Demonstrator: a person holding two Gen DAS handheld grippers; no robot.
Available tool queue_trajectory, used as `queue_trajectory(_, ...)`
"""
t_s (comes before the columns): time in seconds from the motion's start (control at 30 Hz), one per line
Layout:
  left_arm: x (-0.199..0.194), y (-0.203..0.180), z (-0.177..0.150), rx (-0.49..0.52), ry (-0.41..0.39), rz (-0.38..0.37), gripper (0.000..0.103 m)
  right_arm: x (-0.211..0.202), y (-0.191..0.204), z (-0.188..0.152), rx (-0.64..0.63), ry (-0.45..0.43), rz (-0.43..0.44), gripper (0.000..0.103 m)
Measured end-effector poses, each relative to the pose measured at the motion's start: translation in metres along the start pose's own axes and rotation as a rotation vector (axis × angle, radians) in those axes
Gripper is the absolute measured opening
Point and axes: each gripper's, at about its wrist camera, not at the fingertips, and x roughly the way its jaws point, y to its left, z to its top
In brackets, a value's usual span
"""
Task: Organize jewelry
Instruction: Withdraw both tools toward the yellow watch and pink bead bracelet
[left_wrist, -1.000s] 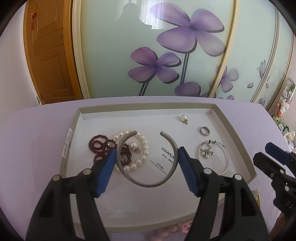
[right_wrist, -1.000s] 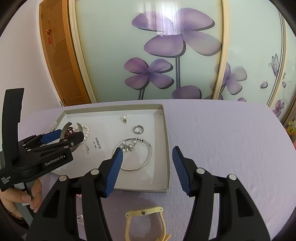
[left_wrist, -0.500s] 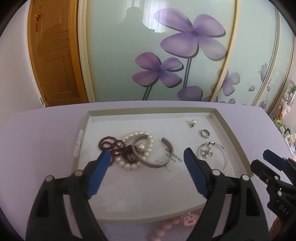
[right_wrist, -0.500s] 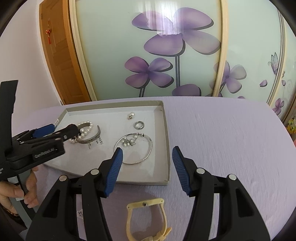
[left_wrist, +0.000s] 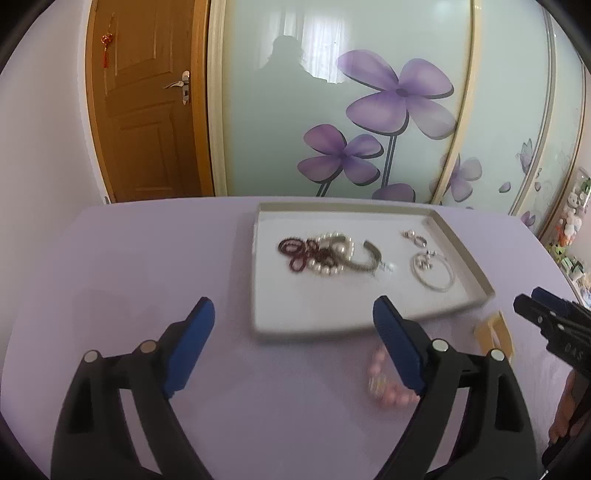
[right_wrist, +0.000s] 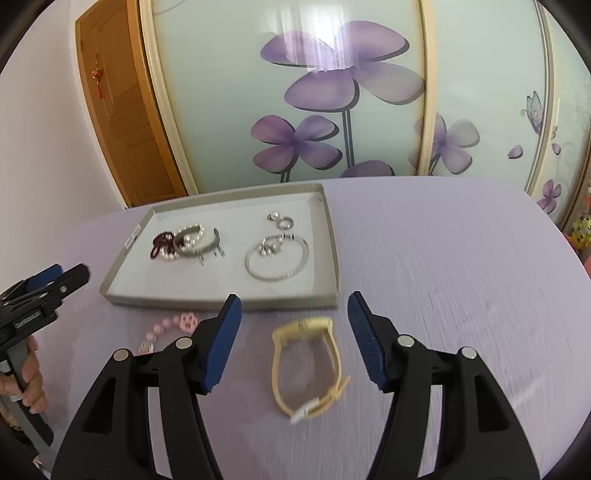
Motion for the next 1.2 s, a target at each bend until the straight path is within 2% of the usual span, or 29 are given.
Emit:
queue_trajectory(0.2,-0.025,0.008,-0.024,0.009,0.006,0.005,0.090,-0.009,-0.001,-0.019,0.011,0.018,-0.020,0.063)
queue_trajectory(0.27,-0.032,0.010,-0.030,0.014,-0.004,0.005,0.093,-0.012,0.001,-0.024,0.006,0.023,-0.022,0.072)
queue_trajectory(0.33,-0.037,0.012,-0.037,0.020,-0.024,0.010,0.095,-0.017,0.006,-0.030,-0.012,0.004,-0.019,0.088)
queue_trajectory(0.4,-0.040,0.013,-0.046,0.020,-0.034,0.016,0.095,-0.019,0.012,-0.035,-0.038,-0.008,-0.020,0.093)
queue_trajectory(0.7,-0.038,0.027,-0.065,-0.032,0.000,0.004,0.096,-0.003,0.021,-0.046,-0.093,0.061,-0.076,0.095)
queue_trajectory(0.83,-0.036,0.029,-0.069,-0.024,0.009,0.013,0.096,0.008,0.015,-0.045,-0.075,0.084,-0.097,0.095)
queue_trajectory(1.03,-0.036,0.032,-0.071,-0.020,0.015,0.014,0.096,0.024,0.001,-0.044,-0.017,0.126,-0.090,0.095)
queue_trajectory(1.2,-0.035,0.032,-0.071,-0.018,0.019,0.015,0.096,0.032,-0.001,-0.041,-0.016,0.138,-0.090,0.095)
